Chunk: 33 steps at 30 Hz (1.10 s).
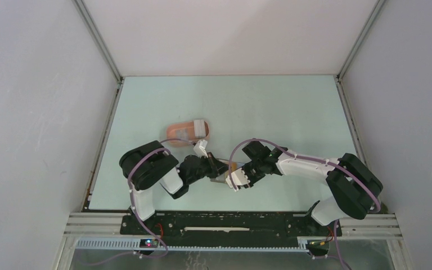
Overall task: Put the credit cards into the card holder
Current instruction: Insert the credit card into the card holder.
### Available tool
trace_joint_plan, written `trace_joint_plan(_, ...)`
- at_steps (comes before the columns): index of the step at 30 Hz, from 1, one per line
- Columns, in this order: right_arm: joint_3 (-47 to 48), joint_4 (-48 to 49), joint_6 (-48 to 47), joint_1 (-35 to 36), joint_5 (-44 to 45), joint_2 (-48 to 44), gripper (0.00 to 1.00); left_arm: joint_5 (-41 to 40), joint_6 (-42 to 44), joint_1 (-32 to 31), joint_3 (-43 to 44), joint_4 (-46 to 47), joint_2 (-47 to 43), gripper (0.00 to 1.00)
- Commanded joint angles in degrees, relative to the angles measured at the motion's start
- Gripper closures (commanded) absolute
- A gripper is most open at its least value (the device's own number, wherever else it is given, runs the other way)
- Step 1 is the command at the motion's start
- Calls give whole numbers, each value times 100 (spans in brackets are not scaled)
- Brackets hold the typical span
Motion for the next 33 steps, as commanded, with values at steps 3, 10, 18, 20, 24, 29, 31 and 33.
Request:
trace_joint_plan(3,2,104,-19,54,90,165,59,300,164,52,53,-920,-89,100)
trace_joint_plan(10,2,113,-30,63,107,187,59,196,193,240,-172,-1055,-377,100)
trace_joint_plan(18,16,95,-13,68,117,192,59,432,195,238,5,-1136,-256,100)
trace_joint_plan(20,14,101,-21,65,117,200,59,485,185,241,33,-1156,-211,100)
trace_joint_plan(24,16,102,-23,72,118,192,59,601,151,240,123,-1179,-91,100)
trace_joint_plan(29,15,111,-12,72,117,174,59,643,115,234,229,-1272,-11,100)
trace_joint_plan(31,15,110,-8,72,117,174,59,661,102,241,255,-1304,0,100)
trace_joint_plan(33,13,111,-4,76,117,174,59,679,93,237,296,-1332,10,100)
